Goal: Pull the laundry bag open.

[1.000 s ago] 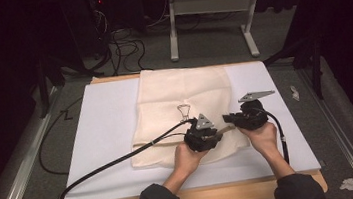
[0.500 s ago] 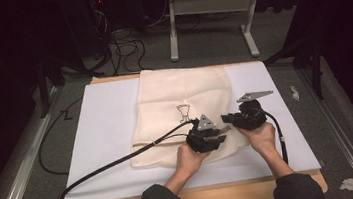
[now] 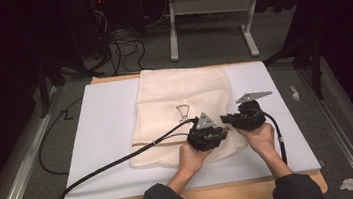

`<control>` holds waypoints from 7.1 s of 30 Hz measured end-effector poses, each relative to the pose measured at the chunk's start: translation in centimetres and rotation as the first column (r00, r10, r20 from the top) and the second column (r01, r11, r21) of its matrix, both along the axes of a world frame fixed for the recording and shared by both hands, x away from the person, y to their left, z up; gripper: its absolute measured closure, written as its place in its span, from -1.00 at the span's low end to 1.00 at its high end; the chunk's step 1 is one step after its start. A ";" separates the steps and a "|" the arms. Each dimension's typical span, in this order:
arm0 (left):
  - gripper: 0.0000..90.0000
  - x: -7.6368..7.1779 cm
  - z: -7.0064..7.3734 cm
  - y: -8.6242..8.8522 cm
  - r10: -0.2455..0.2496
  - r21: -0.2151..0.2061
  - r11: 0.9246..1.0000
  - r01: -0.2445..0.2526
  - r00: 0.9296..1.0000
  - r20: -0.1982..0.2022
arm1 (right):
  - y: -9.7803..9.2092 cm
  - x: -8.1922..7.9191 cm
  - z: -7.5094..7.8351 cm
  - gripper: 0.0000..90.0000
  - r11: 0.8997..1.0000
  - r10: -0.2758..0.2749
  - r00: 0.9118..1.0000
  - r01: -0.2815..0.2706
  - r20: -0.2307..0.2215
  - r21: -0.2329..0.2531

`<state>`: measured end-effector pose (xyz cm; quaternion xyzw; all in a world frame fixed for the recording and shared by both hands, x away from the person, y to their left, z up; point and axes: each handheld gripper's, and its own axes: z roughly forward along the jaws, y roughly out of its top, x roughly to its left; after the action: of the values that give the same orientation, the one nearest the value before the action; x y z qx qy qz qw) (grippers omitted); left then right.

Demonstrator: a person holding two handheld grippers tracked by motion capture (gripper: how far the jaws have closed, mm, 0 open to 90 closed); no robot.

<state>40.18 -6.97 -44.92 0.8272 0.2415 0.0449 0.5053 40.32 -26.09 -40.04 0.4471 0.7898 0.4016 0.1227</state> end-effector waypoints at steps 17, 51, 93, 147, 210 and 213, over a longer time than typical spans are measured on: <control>0.76 -0.1 0.1 -0.8 -0.013 -0.010 1.000 0.013 1.000 -0.003 | -0.1 -0.1 -0.2 0.96 1.000 -0.002 1.000 0.002 -0.005 0.008; 0.94 0.0 0.6 0.3 -0.057 0.031 0.998 0.057 0.998 -0.006 | -1.3 -0.4 -0.7 0.96 1.000 0.003 1.000 -0.003 0.000 -0.014; 0.94 0.0 1.3 2.0 -0.049 0.026 0.998 0.049 0.999 0.006 | -1.3 -0.3 -0.9 0.96 1.000 0.013 1.000 -0.013 -0.005 -0.012; 0.95 0.0 2.3 4.7 -0.011 0.027 1.000 0.010 1.000 0.011 | -1.2 -0.4 -0.7 0.96 0.999 0.036 0.999 -0.036 0.021 -0.026; 0.95 0.3 4.4 9.9 0.062 -0.001 0.998 -0.062 0.997 0.054 | -1.6 -0.6 -0.7 0.96 0.999 0.013 0.999 -0.012 0.042 -0.030; 0.95 0.3 4.5 9.9 0.061 0.001 0.998 -0.061 0.997 0.055 | -1.7 -0.6 -0.8 0.96 1.000 0.012 0.999 -0.011 0.045 -0.025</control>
<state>40.45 2.97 -40.45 0.8185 0.2526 0.0836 0.5091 39.71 -27.74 -40.85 0.4316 0.7943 0.4027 0.1436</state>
